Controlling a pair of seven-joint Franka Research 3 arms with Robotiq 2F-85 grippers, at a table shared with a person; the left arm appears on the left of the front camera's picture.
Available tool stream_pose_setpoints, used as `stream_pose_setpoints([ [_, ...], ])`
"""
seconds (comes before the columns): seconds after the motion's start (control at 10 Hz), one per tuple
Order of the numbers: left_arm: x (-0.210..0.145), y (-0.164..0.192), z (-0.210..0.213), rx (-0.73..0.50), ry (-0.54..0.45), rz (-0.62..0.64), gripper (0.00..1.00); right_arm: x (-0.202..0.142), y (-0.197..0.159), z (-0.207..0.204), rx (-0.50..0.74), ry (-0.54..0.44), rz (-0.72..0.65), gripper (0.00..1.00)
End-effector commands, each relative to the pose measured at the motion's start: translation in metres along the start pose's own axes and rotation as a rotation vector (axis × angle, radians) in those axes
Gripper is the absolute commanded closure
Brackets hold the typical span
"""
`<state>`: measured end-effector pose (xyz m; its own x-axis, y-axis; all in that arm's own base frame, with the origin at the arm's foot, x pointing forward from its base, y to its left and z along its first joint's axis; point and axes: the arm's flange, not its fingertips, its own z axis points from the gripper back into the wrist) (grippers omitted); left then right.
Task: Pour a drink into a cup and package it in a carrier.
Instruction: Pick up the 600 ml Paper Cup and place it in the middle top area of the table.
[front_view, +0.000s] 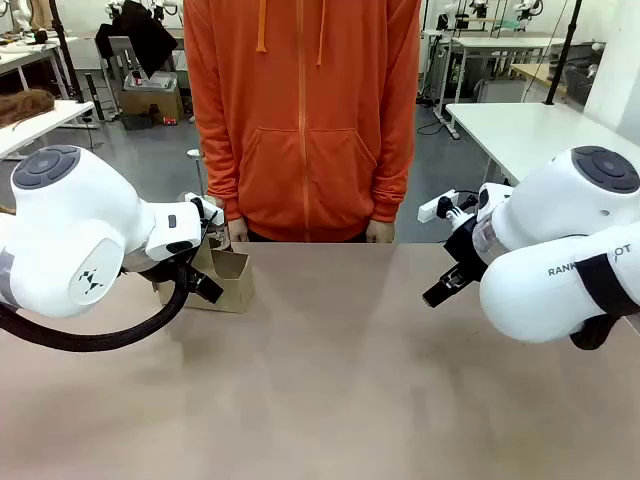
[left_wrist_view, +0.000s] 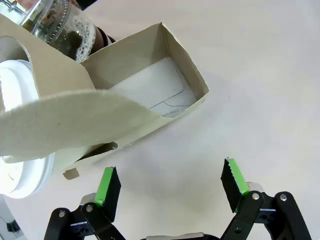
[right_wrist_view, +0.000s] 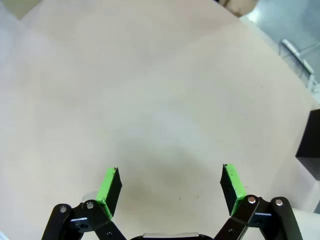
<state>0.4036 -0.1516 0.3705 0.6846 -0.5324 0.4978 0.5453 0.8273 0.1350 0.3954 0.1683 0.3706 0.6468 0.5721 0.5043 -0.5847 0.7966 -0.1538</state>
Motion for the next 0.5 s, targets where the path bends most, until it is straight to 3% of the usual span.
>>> stream_pose_setpoints([
  [0.0,0.0000,0.0000,0.0000,0.000,0.000,0.000,0.00,0.0000,0.0000,0.0001,0.000,0.000,0.000,0.00],
  [0.4,0.0000,0.0000,0.0000,0.000,0.000,0.000,0.00,0.0000,0.0000,0.0001,0.000,0.000,0.000,0.00],
])
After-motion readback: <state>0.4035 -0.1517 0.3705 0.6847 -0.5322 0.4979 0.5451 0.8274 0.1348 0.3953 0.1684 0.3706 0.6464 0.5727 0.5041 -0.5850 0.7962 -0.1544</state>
